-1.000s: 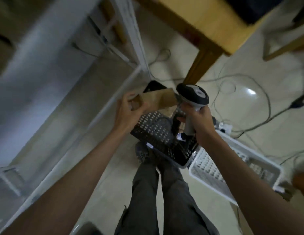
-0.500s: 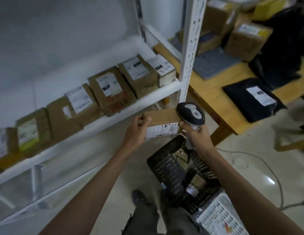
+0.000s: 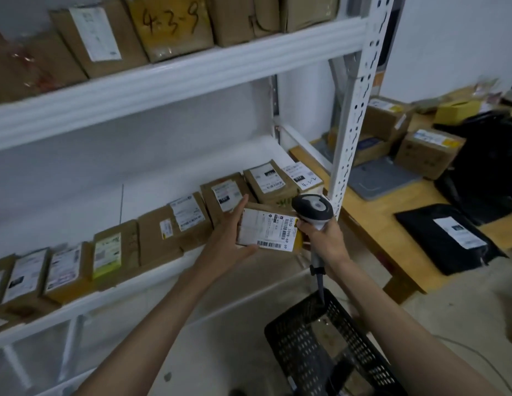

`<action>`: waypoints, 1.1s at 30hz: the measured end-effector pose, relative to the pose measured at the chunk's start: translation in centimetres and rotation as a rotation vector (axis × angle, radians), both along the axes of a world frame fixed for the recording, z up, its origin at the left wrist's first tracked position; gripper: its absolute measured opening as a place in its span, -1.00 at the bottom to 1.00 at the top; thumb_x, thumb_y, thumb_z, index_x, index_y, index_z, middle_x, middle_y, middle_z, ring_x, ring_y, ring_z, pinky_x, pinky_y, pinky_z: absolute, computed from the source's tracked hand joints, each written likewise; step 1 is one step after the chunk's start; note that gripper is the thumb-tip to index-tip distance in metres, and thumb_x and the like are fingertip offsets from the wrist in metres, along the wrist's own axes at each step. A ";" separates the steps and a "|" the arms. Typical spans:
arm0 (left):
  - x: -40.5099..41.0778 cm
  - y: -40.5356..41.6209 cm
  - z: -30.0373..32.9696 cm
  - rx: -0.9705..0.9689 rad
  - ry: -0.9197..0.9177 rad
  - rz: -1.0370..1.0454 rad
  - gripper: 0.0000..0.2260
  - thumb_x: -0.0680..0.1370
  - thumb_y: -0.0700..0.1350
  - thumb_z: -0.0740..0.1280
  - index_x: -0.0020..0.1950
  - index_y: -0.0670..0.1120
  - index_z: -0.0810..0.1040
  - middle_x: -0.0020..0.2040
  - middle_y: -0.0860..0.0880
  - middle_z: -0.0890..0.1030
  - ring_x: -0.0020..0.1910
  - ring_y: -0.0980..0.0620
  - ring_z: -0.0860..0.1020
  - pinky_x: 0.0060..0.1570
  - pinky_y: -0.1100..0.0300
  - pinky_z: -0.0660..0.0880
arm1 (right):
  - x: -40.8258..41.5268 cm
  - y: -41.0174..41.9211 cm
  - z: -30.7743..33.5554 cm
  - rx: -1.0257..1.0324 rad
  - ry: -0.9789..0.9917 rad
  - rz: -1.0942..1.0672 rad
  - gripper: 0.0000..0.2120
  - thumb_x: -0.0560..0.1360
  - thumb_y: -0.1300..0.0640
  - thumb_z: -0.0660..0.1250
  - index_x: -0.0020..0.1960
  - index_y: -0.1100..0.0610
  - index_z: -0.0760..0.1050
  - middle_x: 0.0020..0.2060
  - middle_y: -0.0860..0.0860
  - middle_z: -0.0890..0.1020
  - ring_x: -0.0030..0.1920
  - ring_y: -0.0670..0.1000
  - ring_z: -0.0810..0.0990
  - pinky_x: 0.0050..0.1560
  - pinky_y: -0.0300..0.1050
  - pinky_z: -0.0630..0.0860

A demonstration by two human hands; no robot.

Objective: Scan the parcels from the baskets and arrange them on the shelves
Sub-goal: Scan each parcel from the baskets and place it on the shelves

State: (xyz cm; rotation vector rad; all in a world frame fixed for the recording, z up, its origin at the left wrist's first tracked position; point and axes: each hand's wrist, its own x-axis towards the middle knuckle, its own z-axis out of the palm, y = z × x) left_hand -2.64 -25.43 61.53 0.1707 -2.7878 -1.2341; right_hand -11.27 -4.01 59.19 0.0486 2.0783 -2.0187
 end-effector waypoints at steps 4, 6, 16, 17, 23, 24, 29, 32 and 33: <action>-0.4 -1.1 0.3 -0.170 0.053 -0.018 0.08 0.37 -0.12 0.61 0.55 0.44 -0.07 0.35 0.02 0.47 0.18 0.07 0.54 0.07 0.00 0.63 | -0.5 -0.3 0.9 -0.037 -0.002 0.020 -0.59 0.56 0.25 0.42 0.36 0.15 0.41 0.14 0.16 0.68 0.11 0.16 0.69 0.15 0.25 0.63; -0.8 -1.6 0.5 -0.226 0.099 -0.041 -0.03 0.36 -0.08 0.61 0.52 0.39 0.06 0.27 0.00 0.49 0.12 0.05 0.56 -0.04 -0.04 0.65 | -0.5 -0.2 1.2 -0.054 -0.002 0.029 -0.60 0.56 0.25 0.42 0.36 0.12 0.43 0.13 0.14 0.69 0.10 0.14 0.70 0.15 0.23 0.63; -2.5 -0.6 1.2 -0.535 0.297 -0.156 -0.19 0.25 0.16 0.38 0.48 0.23 0.18 0.33 0.11 0.32 0.15 0.10 0.40 -0.34 0.13 0.54 | -1.3 1.0 2.5 -0.062 0.002 0.022 -0.66 0.55 0.23 0.43 0.31 0.11 0.49 0.10 0.12 0.71 0.06 0.12 0.72 0.11 0.22 0.65; -2.5 -0.6 1.3 -0.544 0.308 -0.157 -0.20 0.25 0.14 0.41 0.46 0.23 0.20 0.33 0.10 0.31 0.17 0.07 0.41 -0.34 0.14 0.55 | -1.3 1.1 2.7 -0.060 0.021 0.022 -0.66 0.55 0.23 0.43 0.30 0.11 0.50 0.09 0.11 0.71 0.06 0.11 0.72 0.13 0.22 0.65; -3.0 -0.8 3.8 -0.498 0.385 -0.025 -0.27 0.33 0.13 0.58 0.39 0.12 0.29 0.29 0.03 0.33 0.17 0.08 0.39 -0.13 0.07 0.55 | -1.2 1.2 4.3 -0.039 0.153 0.014 -0.66 0.53 0.19 0.44 0.26 -0.05 0.52 0.12 0.00 0.67 0.18 0.09 0.62 0.24 0.19 0.57; -3.1 -1.0 4.3 -0.491 0.387 0.013 -0.29 0.35 0.14 0.58 0.39 0.10 0.30 0.30 0.01 0.33 0.16 0.03 0.42 -0.15 0.03 0.56 | -1.0 1.1 4.6 -0.044 0.167 0.029 -0.66 0.53 0.19 0.44 0.26 -0.05 0.53 0.12 -0.01 0.66 0.18 0.08 0.61 0.25 0.20 0.56; -4.3 -1.9 5.7 -0.549 0.405 0.162 -0.26 0.34 -0.02 0.61 0.41 0.01 0.30 0.33 -0.02 0.30 0.19 -0.04 0.42 -0.20 -0.07 0.61 | 0.6 0.1 6.4 -0.042 0.262 0.180 -0.66 0.52 0.21 0.43 0.03 -0.25 0.54 -0.12 -0.32 0.68 -0.02 -0.24 0.64 0.02 -0.13 0.62; -5.1 -2.6 6.3 -0.548 0.422 0.203 -0.19 0.29 -0.05 0.65 0.41 -0.03 0.30 0.32 -0.04 0.30 0.22 -0.04 0.40 -0.20 -0.02 0.63 | 1.7 -0.7 7.6 -0.027 0.318 0.257 -0.66 0.52 0.26 0.42 0.02 -0.19 0.53 -0.20 -0.41 0.65 -0.13 -0.35 0.62 -0.22 -0.43 0.53; -5.3 -2.9 6.5 -0.540 0.436 0.218 -0.18 0.28 -0.03 0.66 0.41 -0.03 0.29 0.31 -0.03 0.30 0.22 -0.03 0.40 -0.23 0.03 0.63 | 2.1 -0.8 8.0 -0.023 0.327 0.275 -0.67 0.52 0.27 0.42 0.02 -0.17 0.53 -0.22 -0.42 0.64 -0.15 -0.37 0.61 -0.25 -0.47 0.50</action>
